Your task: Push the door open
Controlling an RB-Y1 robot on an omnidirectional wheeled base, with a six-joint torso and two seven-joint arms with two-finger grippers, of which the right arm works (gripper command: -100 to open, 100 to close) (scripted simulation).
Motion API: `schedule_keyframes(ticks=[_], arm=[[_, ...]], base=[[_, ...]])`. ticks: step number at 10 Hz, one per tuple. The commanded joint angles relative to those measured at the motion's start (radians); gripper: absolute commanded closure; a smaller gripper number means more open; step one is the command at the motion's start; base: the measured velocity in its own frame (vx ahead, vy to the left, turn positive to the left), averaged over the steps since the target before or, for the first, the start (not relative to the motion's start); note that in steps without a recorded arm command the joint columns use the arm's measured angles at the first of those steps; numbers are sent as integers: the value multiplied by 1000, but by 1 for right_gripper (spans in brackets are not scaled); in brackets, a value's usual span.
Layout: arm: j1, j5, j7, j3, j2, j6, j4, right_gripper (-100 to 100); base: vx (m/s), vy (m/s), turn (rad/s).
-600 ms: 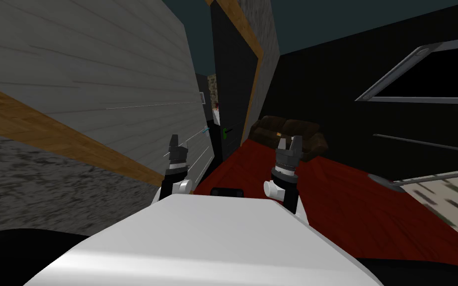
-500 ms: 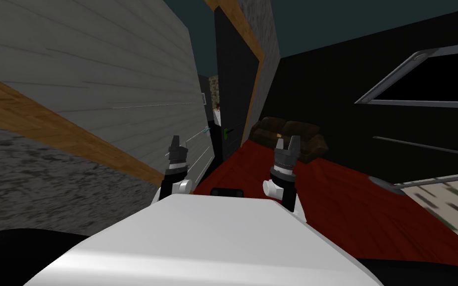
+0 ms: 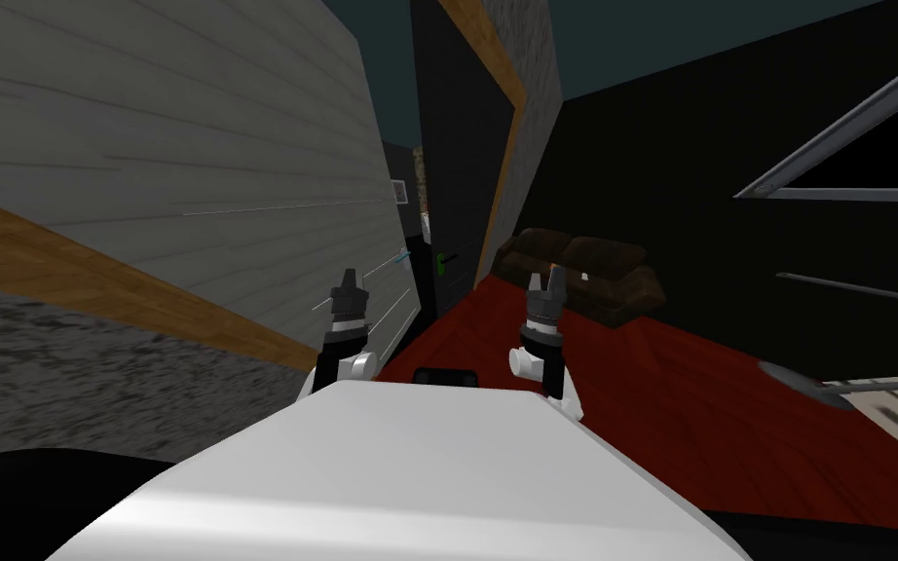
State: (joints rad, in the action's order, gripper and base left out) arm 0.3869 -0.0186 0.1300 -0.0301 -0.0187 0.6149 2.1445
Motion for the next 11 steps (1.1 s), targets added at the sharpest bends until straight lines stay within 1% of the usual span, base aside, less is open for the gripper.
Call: schedule_keyframes(ticks=[1,5,6,7,9,10,11], arm=[[-21,-3,-4,12,-4,2,-47,-100],[-103,-14,-16,39,-14,-12,-172,-100],[-103,-14,-16,39,-14,-12,-183,-100],[-126,-17,-19,46,-16,-15,-221,-100],[-174,-23,-26,62,-20,-23,-282,-100],[-174,-23,-26,62,-20,-23,-300,-100],[-199,-26,-30,71,-21,-28,-335,-100]], base=[[85,-90,85],[85,-82,106],[52,-75,41],[54,-60,77],[87,-93,141],[57,-68,42],[41,-58,71]])
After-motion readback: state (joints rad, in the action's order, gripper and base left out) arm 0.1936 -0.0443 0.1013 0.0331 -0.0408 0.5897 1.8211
